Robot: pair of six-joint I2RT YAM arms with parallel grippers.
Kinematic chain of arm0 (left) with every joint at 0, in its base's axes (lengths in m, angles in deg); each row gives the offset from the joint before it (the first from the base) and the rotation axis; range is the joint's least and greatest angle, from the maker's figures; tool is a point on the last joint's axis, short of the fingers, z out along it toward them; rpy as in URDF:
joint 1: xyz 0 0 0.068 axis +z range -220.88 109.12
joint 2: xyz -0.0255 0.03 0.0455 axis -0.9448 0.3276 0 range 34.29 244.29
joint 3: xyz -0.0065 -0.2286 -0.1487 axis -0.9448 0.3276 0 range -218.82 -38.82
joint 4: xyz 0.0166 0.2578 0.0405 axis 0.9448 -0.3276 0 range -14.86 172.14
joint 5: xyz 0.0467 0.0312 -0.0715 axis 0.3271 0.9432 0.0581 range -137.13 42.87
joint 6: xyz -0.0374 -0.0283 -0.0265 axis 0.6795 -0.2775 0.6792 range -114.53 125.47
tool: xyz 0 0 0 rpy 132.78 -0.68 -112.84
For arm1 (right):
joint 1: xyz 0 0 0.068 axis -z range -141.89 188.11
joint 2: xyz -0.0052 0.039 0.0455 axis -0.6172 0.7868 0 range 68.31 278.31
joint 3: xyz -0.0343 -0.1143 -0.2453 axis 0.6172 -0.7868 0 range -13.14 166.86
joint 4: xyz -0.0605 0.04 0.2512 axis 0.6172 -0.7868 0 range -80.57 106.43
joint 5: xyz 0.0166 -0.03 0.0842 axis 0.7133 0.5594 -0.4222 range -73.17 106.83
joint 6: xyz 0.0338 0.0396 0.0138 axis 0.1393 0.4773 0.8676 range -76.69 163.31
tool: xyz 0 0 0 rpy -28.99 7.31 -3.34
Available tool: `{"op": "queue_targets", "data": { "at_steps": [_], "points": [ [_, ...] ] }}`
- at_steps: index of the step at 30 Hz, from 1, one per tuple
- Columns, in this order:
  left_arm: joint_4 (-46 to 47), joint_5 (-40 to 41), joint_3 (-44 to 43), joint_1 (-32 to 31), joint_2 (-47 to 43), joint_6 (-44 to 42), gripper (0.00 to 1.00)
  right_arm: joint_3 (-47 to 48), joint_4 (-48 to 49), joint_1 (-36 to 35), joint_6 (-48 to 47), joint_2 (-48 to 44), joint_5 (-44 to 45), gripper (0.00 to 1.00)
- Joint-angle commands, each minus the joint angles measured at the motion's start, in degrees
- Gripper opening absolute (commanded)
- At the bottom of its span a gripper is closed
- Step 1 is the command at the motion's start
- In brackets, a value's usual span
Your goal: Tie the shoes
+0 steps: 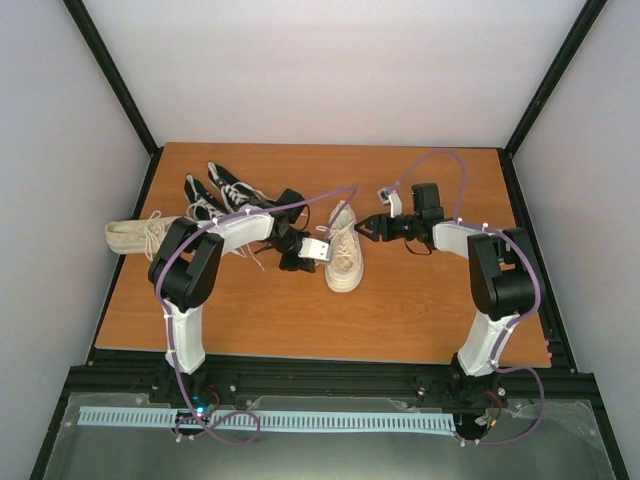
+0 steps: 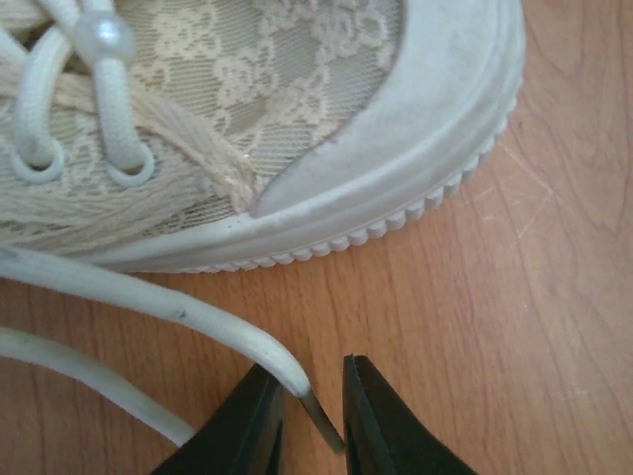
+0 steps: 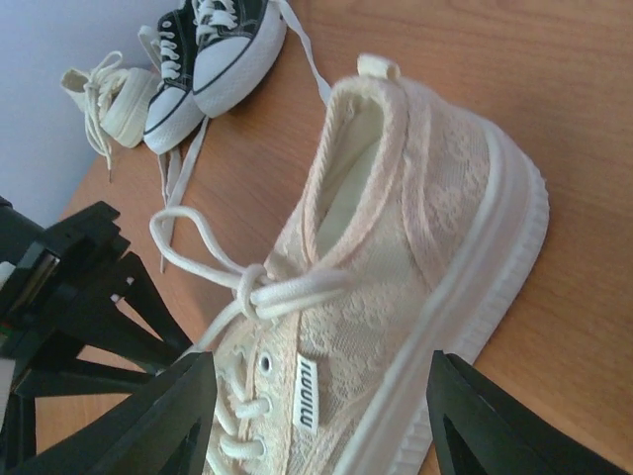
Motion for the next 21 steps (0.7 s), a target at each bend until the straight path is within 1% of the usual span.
{"op": "queue_targets", "data": {
  "at_steps": [1, 4, 7, 8, 11, 12, 14, 17, 19, 21],
  "points": [
    [-1.53, -1.53, -1.73, -0.26, -1.15, -1.05, 0.26, 2.56, 3.88, -0.37, 0.69, 1.22, -2.91, 0.61],
    [-4.15, -2.66, -2.52, 0.63, -1.93, -2.67, 0.32, 3.69, 3.94, -0.53, 0.73, 2.26, -1.91, 0.61],
    [-4.49, -4.18, -3.11, 2.67, -3.11, -0.81, 0.41, 5.31, 3.90, -1.25, 1.33, 3.95, -0.66, 0.61],
    [-3.59, -4.32, -3.42, 3.44, -3.21, 1.28, 0.48, 6.23, 2.73, -1.72, 0.24, 4.38, 0.02, 0.62],
    [0.32, -4.40, -6.13, 4.88, -2.29, 10.75, 0.89, 8.15, 0.82, -3.41, -1.45, 5.41, 0.54, 0.62],
    [0.89, -4.67, -7.36, 4.92, -1.75, 12.82, 0.98, 8.41, 0.71, -3.89, -1.53, 5.66, 0.35, 0.61],
    [2.83, -4.99, -9.37, 4.57, -0.70, 17.11, 1.00, 8.79, 0.26, -4.08, -1.81, 5.73, 0.71, 0.58],
    [7.56, -2.56, -11.19, 3.97, 0.85, 21.24, 0.99, 8.47, -0.35, -4.11, -2.20, 5.54, 1.54, 0.57],
    [10.29, -1.36, -11.65, 3.92, 1.87, 22.82, 0.97, 8.63, -1.03, -4.15, -2.64, 5.65, 1.64, 0.57],
    [11.06, -1.27, -12.34, 3.68, 2.75, 22.60, 0.93, 8.87, -1.90, -4.14, -3.16, 5.86, 1.49, 0.56]
  ]
}}
